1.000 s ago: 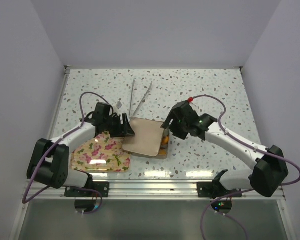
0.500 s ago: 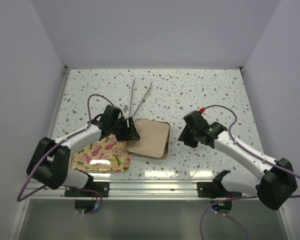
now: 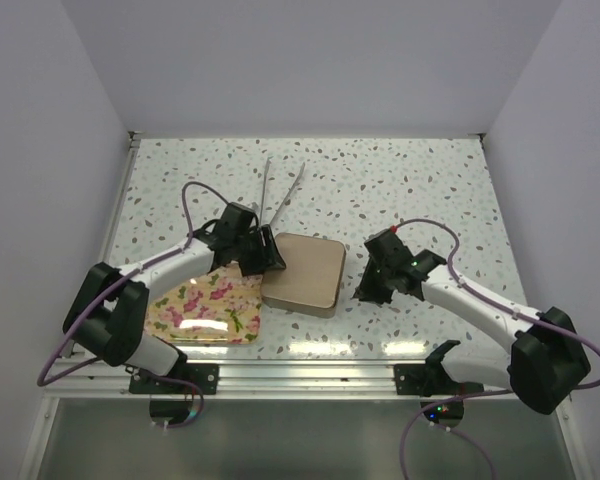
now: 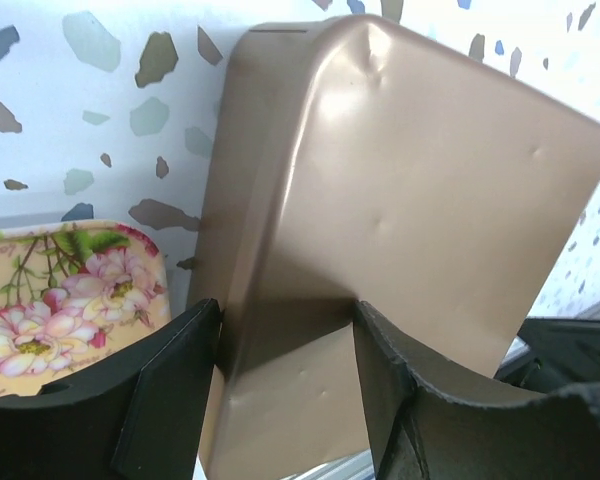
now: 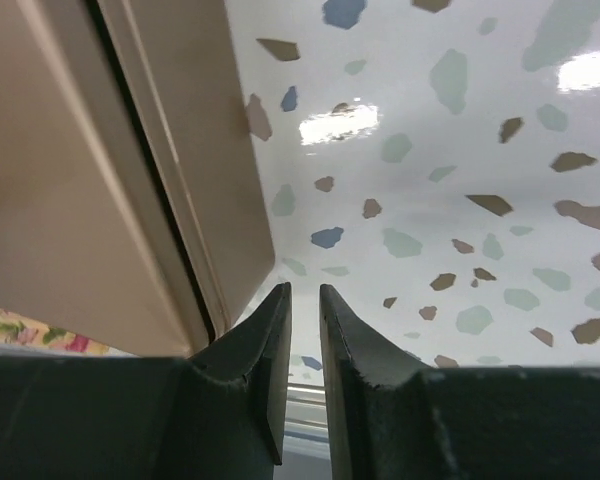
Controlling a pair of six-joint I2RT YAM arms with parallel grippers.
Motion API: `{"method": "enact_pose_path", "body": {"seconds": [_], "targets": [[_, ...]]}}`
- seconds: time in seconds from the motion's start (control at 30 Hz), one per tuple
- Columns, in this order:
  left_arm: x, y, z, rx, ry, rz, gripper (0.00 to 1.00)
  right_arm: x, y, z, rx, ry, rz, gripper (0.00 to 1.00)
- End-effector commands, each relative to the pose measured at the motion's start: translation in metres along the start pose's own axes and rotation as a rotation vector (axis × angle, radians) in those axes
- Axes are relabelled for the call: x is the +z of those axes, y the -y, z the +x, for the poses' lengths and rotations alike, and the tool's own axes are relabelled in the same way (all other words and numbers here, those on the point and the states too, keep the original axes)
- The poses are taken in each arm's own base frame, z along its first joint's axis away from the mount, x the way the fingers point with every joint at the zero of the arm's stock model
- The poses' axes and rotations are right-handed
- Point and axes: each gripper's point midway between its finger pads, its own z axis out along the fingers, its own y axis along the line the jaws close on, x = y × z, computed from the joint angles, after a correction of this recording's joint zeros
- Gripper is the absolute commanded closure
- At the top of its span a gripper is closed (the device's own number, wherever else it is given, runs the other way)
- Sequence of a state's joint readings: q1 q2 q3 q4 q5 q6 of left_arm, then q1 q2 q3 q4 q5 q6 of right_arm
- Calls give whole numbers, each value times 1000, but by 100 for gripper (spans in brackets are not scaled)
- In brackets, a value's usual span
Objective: Pack the cookies
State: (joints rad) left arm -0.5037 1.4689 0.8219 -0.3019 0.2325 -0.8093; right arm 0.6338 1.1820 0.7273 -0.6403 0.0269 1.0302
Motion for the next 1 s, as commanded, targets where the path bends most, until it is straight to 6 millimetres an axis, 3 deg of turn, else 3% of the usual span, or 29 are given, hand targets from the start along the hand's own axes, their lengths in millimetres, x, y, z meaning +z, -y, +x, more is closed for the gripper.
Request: {"method": "enact_pose_path", "body": {"seconds": [0.0,0.27,0.47,0.73,0.97], "targets": [[4,8,-9,-45,36,-45,40,1,-27,-1,-56,-28,-111,78],[9,15,-4,-55,48,-96,41,-13,-47,-11,-144,-20,-169,73],[6,35,-11,-27,71,-123,34,-12,-45,-17,-165,-37,-163,73],[12,41,-13,0,54,-152,32,-21,-47,-41,-130,-3,-194,74],[17,40,-18,30,61,-190,31,-40,-94,-53,-145,2,-375,85]]}}
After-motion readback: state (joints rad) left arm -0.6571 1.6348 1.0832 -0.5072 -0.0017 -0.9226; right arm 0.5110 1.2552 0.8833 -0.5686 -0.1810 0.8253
